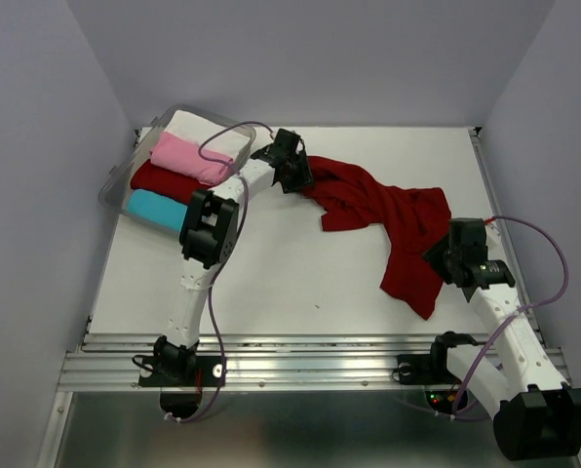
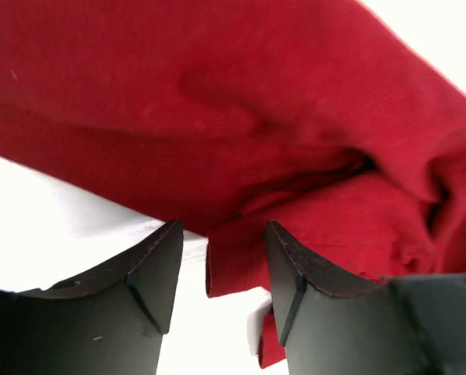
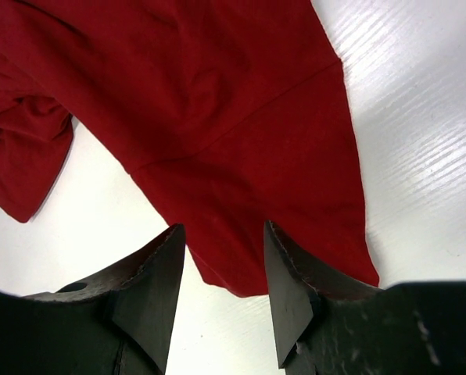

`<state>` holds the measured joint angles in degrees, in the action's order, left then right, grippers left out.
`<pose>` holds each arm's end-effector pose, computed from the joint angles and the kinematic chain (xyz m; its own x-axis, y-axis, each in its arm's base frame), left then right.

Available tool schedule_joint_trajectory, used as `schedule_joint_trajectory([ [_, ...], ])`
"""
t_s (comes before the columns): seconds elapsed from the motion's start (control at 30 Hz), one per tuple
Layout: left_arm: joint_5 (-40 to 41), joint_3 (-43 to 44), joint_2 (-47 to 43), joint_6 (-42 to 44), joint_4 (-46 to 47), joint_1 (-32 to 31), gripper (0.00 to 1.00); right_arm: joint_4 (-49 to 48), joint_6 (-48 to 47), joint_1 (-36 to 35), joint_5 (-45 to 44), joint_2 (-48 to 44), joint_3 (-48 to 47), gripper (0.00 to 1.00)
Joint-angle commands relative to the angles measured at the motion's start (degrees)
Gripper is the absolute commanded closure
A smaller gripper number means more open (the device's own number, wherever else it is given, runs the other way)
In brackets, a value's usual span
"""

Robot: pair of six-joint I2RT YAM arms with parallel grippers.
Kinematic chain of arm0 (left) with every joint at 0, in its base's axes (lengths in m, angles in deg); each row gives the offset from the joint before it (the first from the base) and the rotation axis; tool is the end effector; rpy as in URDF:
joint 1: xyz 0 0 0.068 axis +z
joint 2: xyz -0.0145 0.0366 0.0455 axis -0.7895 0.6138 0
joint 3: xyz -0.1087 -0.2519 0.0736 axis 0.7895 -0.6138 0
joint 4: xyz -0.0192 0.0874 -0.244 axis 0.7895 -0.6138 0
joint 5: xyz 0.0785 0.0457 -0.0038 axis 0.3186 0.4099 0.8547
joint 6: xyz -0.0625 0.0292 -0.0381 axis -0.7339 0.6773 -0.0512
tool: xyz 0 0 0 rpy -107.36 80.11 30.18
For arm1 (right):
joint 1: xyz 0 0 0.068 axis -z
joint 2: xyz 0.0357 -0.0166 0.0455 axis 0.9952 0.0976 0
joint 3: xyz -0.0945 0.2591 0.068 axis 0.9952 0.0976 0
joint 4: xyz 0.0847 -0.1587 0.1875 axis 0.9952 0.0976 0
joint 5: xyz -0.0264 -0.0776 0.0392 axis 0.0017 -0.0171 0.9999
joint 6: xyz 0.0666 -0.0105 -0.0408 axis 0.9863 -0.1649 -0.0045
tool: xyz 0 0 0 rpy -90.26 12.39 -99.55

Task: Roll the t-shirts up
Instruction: Flatten out the T-shirt at the center of the board.

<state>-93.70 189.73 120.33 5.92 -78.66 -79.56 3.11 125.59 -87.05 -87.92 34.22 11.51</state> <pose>0.5036 -0.2737 0.1818 -0.7954 -0.2198 -0.5648 0.1356 0.8437 -0.5194 0.1784 -0.0069 0.2249 -0.4471 0.6930 -0.5656 0.6267 0.6938 0.3547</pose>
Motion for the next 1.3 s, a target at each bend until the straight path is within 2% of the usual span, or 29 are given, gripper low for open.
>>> schedule_joint_trajectory([
  [0.0, -1.5, 2.3, -1.0, -0.6, -2.3, -0.5, 0.46, -2.4, -1.1, 0.4, 0.0, 0.2, -2.4, 0.5],
  [0.1, -1.6, 1.7, -1.4, -0.7, -1.7, -0.7, 0.54, -2.5, -1.1, 0.4, 0.2, 0.0, -2.3, 0.5],
  [0.17, -1.8, 1.7, -1.4, -0.7, -1.7, -0.8, 0.69, -2.6, -1.1, 0.4, 0.1, -0.2, -2.3, 0.5],
  [0.2, -2.1, 1.6, -1.7, -0.7, -1.6, -1.0, 0.81, -2.6, -1.1, 0.4, 0.1, -0.5, -2.3, 0.5],
  [0.27, -2.7, 1.7, -2.1, -0.5, -1.3, -1.0, 0.96, -2.5, -1.2, 0.4, 0.0, -0.8, -2.3, 0.5],
  [0.3, -3.5, 1.6, -2.2, -0.4, -1.1, -0.9, 1.0, -2.5, -1.2, 0.4, 0.0, -0.9, -2.3, 0.49],
  [0.47, -3.1, 0.6, -5.2, 0.1, -0.8, -1.1, 1.0, -2.5, -1.3, 0.4, 0.3, -1.1, -2.3, 0.49],
  [0.63, 0.7, -0.6, -9.8, 2.5, -2.6, -1.1, 1.0, -2.3, -1.3, 0.4, 0.4, -1.3, -2.3, 0.49],
  [0.87, 3.7, -4.3, -20.8, 6.4, -4.3, -1.0, 1.0, -2.3, -1.7, 0.4, 1.4, -0.3, -2.9, 0.48],
  [0.93, 4.1, -6.9, -23.2, 6.9, -4.5, -0.8, 1.0, -2.3, -1.8, 0.4, 1.5, 0.0, -3.0, 0.44],
  [1.07, 3.0, -15.8, -30.1, 8.3, -3.0, -0.9, 1.0, -2.6, -2.4, 0.4, 2.4, 0.8, -3.5, 0.42],
  [1.27, 5.3, -40.2, -44.7, 10.1, 0.8, -0.9, 1.0, -3.9, -6.0, 0.4, 7.3, 4.3, -3.6, 0.41],
])
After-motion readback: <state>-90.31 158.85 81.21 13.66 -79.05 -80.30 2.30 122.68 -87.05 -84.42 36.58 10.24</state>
